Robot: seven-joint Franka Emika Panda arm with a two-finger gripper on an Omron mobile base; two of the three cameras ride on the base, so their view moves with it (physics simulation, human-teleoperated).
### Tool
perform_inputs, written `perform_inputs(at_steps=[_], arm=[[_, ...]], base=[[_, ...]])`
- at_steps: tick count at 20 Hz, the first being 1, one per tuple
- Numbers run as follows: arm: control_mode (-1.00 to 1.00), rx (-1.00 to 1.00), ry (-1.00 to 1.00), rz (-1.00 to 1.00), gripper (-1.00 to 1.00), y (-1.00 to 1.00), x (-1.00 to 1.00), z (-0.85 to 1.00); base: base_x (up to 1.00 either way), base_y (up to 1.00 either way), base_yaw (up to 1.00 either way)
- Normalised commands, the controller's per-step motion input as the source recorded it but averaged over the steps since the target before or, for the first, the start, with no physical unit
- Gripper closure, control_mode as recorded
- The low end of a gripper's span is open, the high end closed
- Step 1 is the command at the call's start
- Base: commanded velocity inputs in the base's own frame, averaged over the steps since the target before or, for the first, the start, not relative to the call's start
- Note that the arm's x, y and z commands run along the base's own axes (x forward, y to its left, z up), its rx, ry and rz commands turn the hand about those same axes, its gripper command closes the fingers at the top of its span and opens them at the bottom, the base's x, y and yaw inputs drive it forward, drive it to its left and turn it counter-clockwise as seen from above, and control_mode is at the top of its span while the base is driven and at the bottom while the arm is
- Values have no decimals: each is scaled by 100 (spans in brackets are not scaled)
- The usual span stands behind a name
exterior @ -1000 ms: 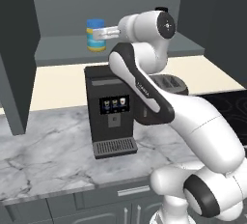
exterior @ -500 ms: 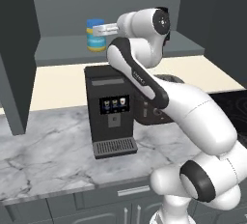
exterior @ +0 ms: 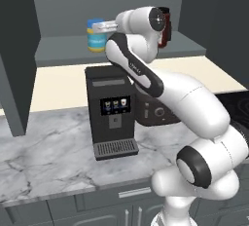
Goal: Collect the paprika, mayonnaise, and shaker from the cabinet and place them next to the stove.
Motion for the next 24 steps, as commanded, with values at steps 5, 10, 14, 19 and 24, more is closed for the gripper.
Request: perform_inputs(at_steps=[5, 10, 14, 19, 24], arm=[[-100, 0, 0, -1, -100, 17, 24, 0], [-100, 0, 0, -1, -100, 26, 10, 0], [-100, 0, 0, 0, -100, 2, 10, 0], [-100, 0, 0, -1, -100, 0, 21, 0], [-100, 0, 0, -1, -100, 0, 26, 0]], base=[[0, 0, 0], [0, 0, 0], [0, 0, 0], [0, 0, 0], [0, 0, 0]])
